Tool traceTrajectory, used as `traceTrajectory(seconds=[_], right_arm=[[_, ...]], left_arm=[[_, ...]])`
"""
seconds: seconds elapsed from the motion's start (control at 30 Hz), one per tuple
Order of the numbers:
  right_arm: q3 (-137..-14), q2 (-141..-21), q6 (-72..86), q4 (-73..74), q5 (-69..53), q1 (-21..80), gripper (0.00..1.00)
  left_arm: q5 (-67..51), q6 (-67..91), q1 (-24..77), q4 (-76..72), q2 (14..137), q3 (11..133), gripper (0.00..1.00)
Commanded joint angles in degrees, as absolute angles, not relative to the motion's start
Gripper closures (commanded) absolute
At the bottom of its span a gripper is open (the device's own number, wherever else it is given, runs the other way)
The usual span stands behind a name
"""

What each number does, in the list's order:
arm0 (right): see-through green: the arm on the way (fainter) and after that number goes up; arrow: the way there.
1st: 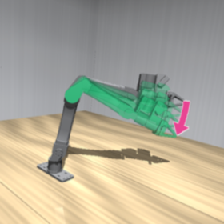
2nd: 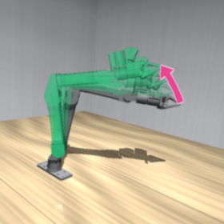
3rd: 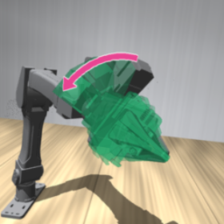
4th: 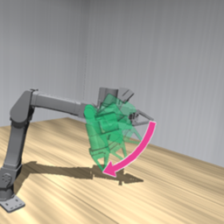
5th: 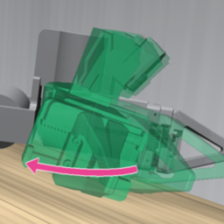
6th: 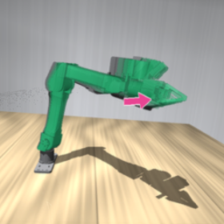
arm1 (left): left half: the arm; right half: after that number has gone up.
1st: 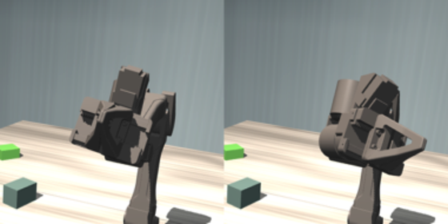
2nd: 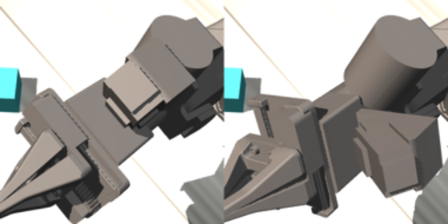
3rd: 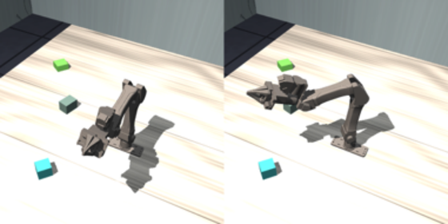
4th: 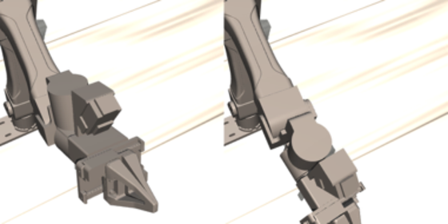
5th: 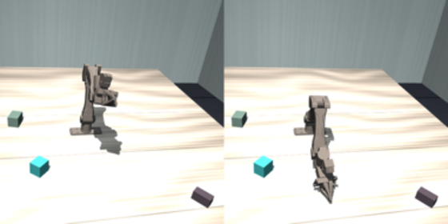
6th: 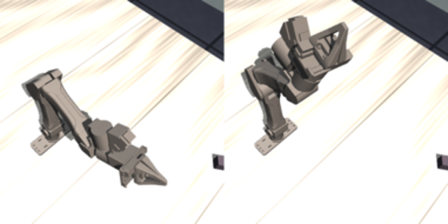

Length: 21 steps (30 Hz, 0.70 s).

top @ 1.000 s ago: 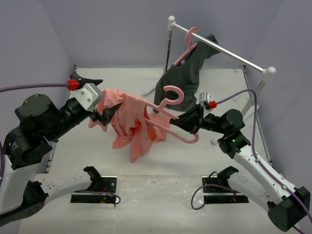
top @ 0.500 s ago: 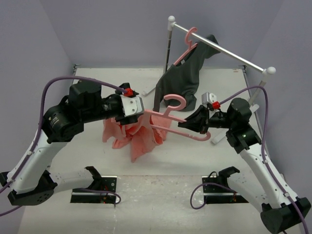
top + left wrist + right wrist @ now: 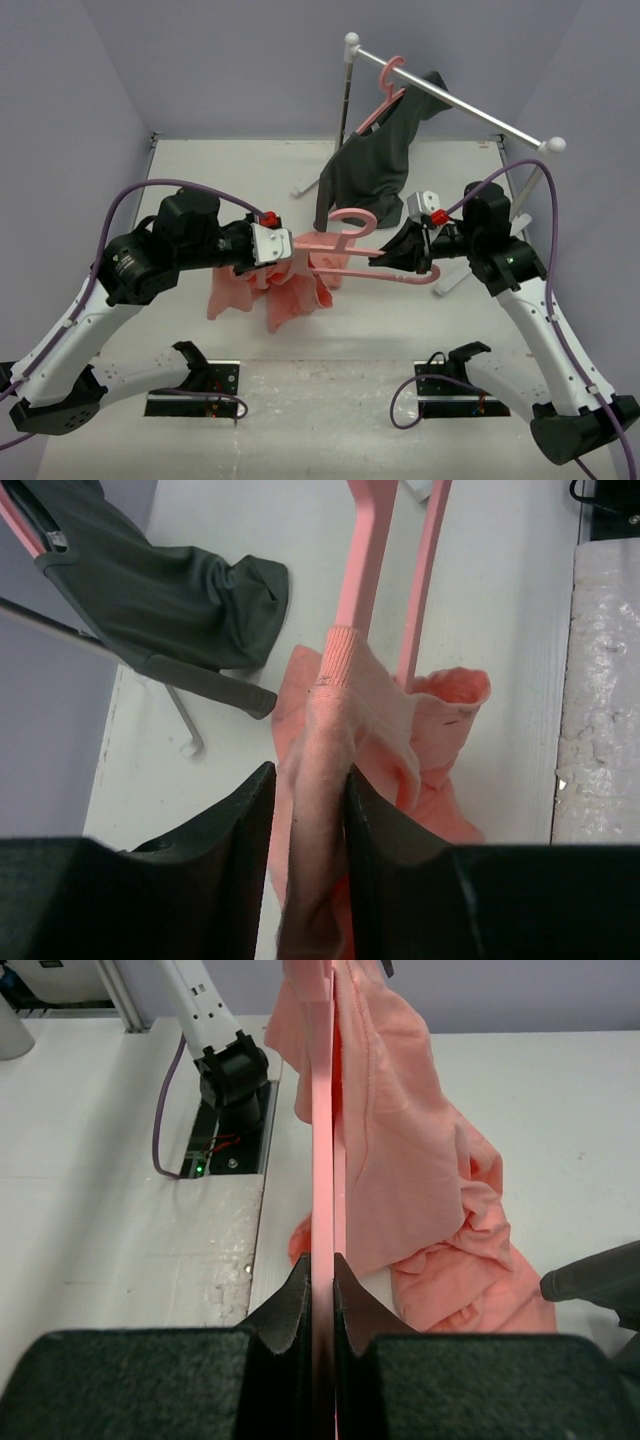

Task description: Place the t-shirt on the hanger

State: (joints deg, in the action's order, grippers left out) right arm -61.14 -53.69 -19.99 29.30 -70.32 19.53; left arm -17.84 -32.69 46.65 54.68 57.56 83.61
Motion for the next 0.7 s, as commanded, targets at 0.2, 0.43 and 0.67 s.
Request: traceTrajectory(seconds=[0.2,0.43,0.67], right_arm=[[-65.2,-55.9,-25.8,32.3,-73.3,23.1,1.0],[-69.6,-60.7,-25.1,32.4,-67.8,29.2,1.0],[-69.2,-62.7,-20.1,25.0,-65.8,31.9,1.0]], left_arm=[[-26.0,-33.2,46.8,51.8,59.6,82.4,1.0],[-31.2,-32.5,46.8,50.2,62.8,82.4,0.98],[-31.3,-30.4,46.8,45.8,61.2,79.1,0.86]])
